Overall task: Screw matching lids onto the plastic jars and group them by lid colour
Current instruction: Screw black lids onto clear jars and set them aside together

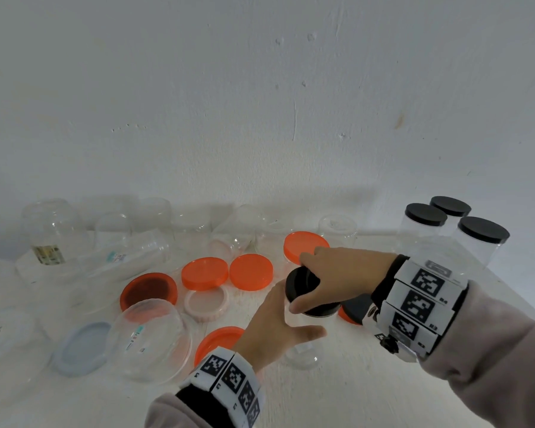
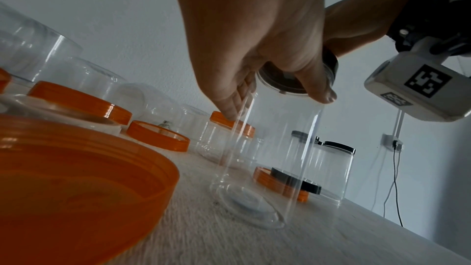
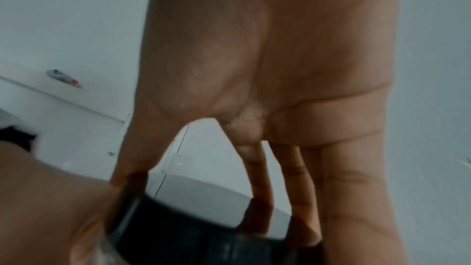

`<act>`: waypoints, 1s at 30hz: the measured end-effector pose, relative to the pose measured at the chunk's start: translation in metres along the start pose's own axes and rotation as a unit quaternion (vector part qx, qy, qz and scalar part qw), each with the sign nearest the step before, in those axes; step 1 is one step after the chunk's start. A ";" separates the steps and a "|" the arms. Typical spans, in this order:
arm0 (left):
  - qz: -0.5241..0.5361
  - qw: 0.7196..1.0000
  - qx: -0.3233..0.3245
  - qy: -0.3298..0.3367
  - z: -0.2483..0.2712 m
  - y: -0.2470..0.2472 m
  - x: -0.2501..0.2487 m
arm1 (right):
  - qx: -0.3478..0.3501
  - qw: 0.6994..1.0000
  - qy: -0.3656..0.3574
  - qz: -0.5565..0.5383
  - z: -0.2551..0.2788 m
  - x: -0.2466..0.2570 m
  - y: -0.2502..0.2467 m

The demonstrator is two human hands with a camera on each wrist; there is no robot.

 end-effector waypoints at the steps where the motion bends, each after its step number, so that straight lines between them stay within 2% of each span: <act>1: -0.001 1.000 0.000 0.001 0.000 0.000 0.000 | 0.004 1.000 0.005 -0.005 0.000 -0.001 0.000; 4: 0.001 1.000 0.002 0.003 0.000 0.000 0.000 | 0.074 0.997 -0.010 -0.024 0.005 0.001 0.001; 6: 0.000 1.000 0.004 0.001 -0.001 0.001 0.000 | 0.091 0.995 -0.040 -0.026 0.007 0.006 -0.001; 9: 0.003 1.000 0.003 -0.002 -0.001 0.001 0.001 | 0.074 0.996 -0.050 -0.026 0.006 0.008 -0.004; 15: 0.008 1.000 0.006 -0.005 -0.001 0.002 0.003 | 0.021 1.000 0.000 0.000 0.000 0.002 0.000; 17: 0.010 1.000 0.005 -0.004 -0.001 0.002 0.003 | 0.028 1.000 0.000 -0.014 0.001 0.002 0.000; 20: 0.008 1.000 0.002 -0.002 -0.002 0.002 0.003 | 0.074 0.996 -0.038 -0.045 0.004 0.004 0.002; 22: 0.009 1.000 0.000 -0.001 -0.002 0.002 0.003 | 0.075 0.994 -0.056 -0.051 0.005 0.005 0.000; 28: 0.012 1.000 0.002 0.002 -0.001 0.002 0.003 | -0.017 0.999 -0.015 -0.025 -0.002 0.001 -0.002; 30: 0.013 1.000 0.001 0.005 0.000 0.001 0.002 | -0.015 0.999 -0.006 -0.037 -0.003 -0.001 -0.002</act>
Point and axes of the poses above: each hand's wrist, its own z-axis away from the middle knuckle, its own y-axis out of the palm, x = y × z, the point moved 8 cm from there along -z, towards the middle knuckle, and after that the axes turned 8 degrees about -z, right-handed, at the moved point
